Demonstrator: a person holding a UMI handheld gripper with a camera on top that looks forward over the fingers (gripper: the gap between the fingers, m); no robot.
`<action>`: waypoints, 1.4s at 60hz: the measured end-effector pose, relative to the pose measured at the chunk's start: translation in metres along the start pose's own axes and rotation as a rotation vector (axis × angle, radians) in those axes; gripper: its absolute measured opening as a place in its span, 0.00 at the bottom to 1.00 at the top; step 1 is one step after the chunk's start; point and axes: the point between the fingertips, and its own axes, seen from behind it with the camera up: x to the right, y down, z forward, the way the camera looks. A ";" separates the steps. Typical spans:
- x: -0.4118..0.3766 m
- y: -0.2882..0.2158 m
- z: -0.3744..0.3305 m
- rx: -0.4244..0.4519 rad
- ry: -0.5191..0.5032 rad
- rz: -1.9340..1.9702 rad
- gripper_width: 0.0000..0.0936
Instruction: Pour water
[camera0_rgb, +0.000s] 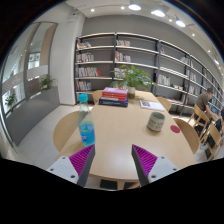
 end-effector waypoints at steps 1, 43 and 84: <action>-0.008 0.002 0.003 0.001 -0.009 -0.005 0.79; -0.114 -0.057 0.185 0.176 -0.071 -0.024 0.64; -0.077 -0.096 0.217 0.184 -0.177 0.267 0.39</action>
